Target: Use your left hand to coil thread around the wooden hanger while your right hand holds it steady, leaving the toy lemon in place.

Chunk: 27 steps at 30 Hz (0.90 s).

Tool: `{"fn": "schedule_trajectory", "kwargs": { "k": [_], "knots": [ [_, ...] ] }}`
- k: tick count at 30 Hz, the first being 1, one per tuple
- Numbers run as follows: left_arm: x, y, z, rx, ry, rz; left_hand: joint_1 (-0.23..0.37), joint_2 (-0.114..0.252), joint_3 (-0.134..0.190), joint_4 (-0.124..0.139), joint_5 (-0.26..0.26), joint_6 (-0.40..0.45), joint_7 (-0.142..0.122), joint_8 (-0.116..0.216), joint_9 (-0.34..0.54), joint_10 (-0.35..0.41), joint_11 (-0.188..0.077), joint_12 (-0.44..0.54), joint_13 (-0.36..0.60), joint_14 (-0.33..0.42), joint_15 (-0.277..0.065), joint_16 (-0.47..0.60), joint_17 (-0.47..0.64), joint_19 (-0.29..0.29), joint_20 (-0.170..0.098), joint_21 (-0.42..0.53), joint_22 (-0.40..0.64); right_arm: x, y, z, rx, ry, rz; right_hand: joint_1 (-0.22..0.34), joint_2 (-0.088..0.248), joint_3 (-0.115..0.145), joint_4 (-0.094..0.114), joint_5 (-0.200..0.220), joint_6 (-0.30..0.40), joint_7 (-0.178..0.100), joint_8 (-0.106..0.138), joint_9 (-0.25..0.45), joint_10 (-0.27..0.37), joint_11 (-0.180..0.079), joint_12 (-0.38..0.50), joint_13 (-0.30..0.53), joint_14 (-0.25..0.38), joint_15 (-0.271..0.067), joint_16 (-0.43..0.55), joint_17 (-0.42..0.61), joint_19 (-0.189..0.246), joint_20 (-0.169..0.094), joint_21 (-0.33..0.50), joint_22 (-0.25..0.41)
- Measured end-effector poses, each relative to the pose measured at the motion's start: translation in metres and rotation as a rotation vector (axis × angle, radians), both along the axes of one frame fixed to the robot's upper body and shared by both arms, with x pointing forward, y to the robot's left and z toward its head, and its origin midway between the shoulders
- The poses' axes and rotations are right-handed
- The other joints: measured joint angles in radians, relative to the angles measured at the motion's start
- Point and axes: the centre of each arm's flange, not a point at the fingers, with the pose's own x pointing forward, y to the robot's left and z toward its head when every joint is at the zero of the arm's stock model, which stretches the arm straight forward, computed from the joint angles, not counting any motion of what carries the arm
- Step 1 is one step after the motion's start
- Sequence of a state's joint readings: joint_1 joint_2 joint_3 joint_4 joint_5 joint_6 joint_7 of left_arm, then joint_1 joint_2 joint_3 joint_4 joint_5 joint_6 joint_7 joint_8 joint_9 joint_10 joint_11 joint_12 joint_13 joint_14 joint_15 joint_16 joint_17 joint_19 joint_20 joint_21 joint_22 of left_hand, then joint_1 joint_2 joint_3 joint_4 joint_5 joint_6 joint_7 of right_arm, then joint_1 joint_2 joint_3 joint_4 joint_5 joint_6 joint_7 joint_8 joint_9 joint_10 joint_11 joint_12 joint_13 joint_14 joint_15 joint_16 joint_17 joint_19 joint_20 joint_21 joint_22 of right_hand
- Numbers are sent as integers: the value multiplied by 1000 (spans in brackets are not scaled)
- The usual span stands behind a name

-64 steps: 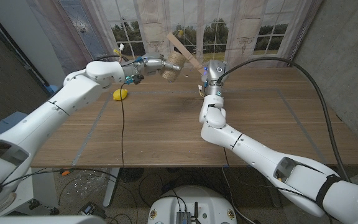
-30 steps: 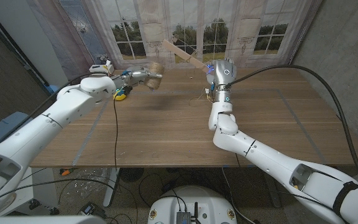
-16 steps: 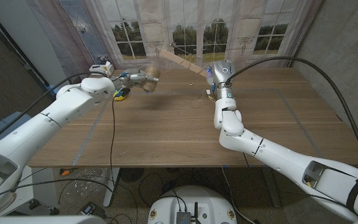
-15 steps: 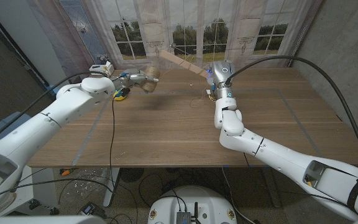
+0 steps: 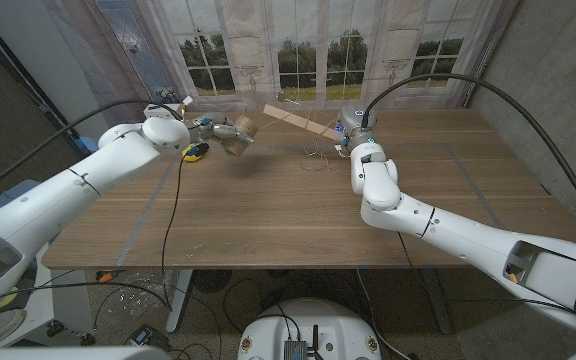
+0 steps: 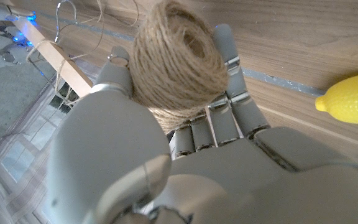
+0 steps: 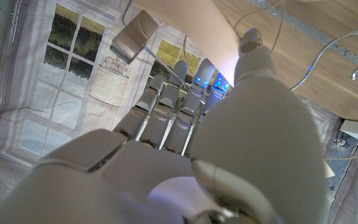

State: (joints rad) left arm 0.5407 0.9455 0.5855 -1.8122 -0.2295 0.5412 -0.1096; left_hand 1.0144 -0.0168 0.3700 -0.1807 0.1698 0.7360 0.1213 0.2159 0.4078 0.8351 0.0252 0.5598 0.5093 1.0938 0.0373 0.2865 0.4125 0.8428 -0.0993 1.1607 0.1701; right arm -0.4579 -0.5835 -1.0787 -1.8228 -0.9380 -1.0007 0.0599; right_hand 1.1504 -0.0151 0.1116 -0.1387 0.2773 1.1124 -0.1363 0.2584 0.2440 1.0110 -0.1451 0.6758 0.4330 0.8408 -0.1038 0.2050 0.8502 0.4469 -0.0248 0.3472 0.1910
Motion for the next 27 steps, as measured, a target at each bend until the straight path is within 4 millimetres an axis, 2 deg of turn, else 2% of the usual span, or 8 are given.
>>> {"fn": "schedule_trajectory", "kwargs": {
  "k": [9, 11, 12, 26, 27],
  "knots": [
    [-2, -15, 4, 183, -4, 82, 0, 0, 0, 0, 0, 0, 0, -1, -5, 0, 0, 0, 0, -3, -3, 0, 3, -4, -3, 0, 0, 10, -1, -3, -29, 181, -45, 0, 0, 0, 0, -4, -4, -3, -2, 0, 0, 0, -7, -3, -2, -2, 0, 5, 0, 0, 0, 0],
    [-1, -9, 4, 210, 2, 114, 0, 0, 0, 0, 0, 0, 0, -1, -5, 0, 0, 0, 0, -3, -3, 0, 3, -4, -3, 0, 0, 10, 0, 1, -34, 174, -47, 0, 0, 0, 0, -6, -5, -5, -2, 0, 0, 0, -8, -3, -2, -2, 0, 5, 0, 0, 0, 0],
    [-2, -17, 5, 239, 0, 111, 0, 0, 0, 0, 0, 0, 0, -1, -5, 0, 0, 0, 0, -3, -3, 0, 3, -4, -3, 0, 0, 13, -1, -3, -35, 230, -59, 0, 0, 0, 0, -6, -5, -5, 0, 0, 0, 0, -8, -3, -2, -2, 0, 5, 0, 0, 0, 0],
    [0, -27, 5, 403, 54, 184, 0, 0, 0, 0, 0, 0, 0, -5, -10, 0, 0, 0, 0, -14, -14, -10, 3, -33, 4, -7, 0, 26, 6, -6, -62, 399, -101, 0, 0, 0, 0, -6, -15, -3, 1, 0, 0, 0, -16, -9, -11, 4, 0, -3, 0, 0, 5, 0],
    [0, -27, 5, 407, 57, 186, 0, 0, 0, 0, 0, 0, 0, -6, -13, 0, 0, 0, 0, -16, -16, -12, 3, -33, 5, -7, 0, 26, 6, -6, -62, 398, -101, -11, 11, 0, 0, -6, -20, -1, 1, 0, -1, -1, -18, -9, -11, 4, 0, -3, 0, 0, 5, 0]
  ]
}}
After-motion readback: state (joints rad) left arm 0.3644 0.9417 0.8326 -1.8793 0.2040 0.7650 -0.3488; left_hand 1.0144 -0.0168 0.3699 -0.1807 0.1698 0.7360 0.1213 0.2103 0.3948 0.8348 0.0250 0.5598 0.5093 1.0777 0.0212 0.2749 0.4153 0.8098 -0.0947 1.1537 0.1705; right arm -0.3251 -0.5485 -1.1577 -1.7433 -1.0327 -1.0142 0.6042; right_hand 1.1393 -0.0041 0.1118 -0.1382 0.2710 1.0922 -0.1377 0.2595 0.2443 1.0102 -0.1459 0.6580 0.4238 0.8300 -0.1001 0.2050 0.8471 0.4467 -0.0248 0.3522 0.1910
